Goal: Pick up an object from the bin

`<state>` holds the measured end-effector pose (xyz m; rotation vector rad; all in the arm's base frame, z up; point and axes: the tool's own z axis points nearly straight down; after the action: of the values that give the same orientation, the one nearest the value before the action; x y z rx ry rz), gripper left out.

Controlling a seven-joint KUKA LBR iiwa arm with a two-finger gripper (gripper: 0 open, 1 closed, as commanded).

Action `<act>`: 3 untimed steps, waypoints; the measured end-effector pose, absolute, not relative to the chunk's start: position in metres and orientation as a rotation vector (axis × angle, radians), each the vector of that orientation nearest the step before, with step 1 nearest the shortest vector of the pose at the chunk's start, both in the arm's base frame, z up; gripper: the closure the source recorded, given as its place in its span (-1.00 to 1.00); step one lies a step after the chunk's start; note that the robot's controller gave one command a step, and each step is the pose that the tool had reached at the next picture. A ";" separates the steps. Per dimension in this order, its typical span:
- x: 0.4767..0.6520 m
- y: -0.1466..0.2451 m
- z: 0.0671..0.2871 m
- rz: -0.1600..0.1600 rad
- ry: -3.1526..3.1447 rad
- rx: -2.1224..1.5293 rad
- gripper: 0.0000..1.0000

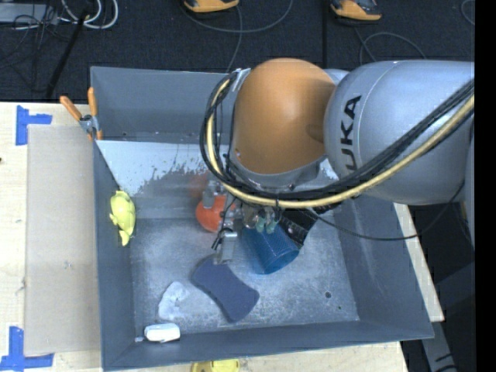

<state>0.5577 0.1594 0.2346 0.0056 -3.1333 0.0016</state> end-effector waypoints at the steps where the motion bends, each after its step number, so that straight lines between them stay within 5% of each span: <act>1: 0.559 0.158 0.240 0.000 -3.141 -0.002 -1.00; 2: 0.546 0.137 0.165 -0.002 -3.144 0.003 -1.00; 3: 0.540 0.099 0.154 0.002 -3.129 -0.197 -1.00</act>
Offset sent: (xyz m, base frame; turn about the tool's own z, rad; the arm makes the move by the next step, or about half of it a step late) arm -0.0291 -0.0509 -0.1646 0.0005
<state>0.5398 0.0993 0.1536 -0.1975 -3.1286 0.0024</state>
